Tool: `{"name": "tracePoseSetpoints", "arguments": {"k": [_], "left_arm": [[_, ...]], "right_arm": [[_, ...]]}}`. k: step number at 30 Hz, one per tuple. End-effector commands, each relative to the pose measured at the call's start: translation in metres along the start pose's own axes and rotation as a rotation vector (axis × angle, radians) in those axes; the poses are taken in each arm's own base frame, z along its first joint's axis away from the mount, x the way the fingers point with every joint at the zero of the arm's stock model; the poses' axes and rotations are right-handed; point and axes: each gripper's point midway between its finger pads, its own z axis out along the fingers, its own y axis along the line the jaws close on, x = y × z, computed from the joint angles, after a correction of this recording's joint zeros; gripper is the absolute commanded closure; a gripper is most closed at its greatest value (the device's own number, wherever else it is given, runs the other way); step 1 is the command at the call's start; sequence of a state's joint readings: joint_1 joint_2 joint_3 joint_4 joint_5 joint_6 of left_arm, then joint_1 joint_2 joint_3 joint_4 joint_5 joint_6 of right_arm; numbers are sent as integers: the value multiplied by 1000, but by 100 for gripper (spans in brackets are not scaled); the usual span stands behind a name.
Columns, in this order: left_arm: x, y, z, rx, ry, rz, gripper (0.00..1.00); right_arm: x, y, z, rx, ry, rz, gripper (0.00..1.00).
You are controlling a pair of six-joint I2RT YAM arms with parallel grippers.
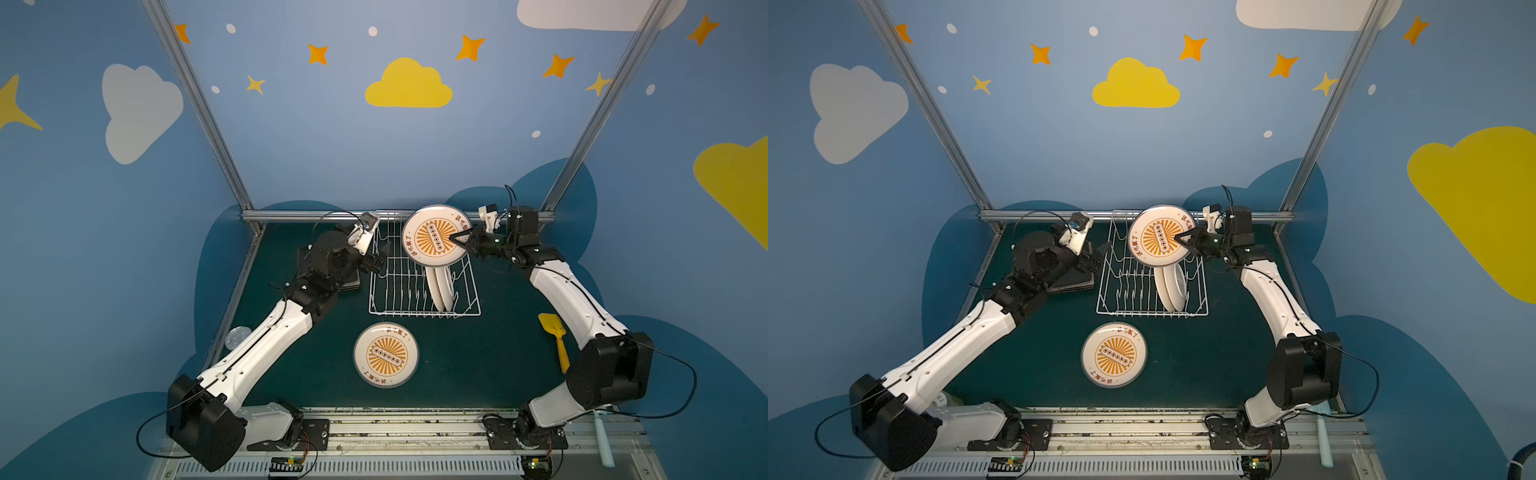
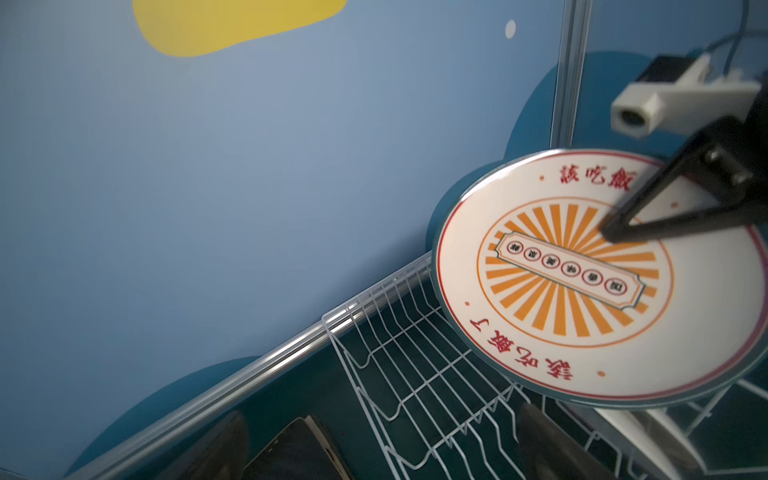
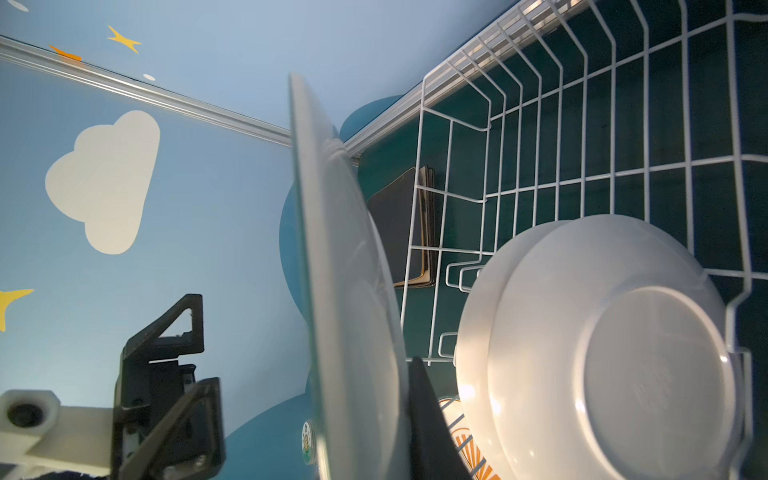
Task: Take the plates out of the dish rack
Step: 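Open the left gripper and draw it back from the held plate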
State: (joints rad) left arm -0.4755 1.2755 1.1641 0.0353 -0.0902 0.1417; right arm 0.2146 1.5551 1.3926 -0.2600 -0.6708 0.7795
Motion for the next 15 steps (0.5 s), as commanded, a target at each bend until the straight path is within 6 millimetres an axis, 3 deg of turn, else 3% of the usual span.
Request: {"name": "tracePoseSetpoints", "arguments": {"k": [1,4,8,15], "left_arm": [[4,-5,-1,136,48,-323,0],[11,6,4,162,94,-496,0],[16,3,13,275,166,-680,0],[23,-26,37,518,281,-885,0]], "right_arm": [[-11,24,-14,-60,-56,-82,100],[-10,26,-15,-65,-56,-102,100],[-8,30,-16,-87,-55,-130,100],[-5,34,-15,-118,-39,-144,100]]}}
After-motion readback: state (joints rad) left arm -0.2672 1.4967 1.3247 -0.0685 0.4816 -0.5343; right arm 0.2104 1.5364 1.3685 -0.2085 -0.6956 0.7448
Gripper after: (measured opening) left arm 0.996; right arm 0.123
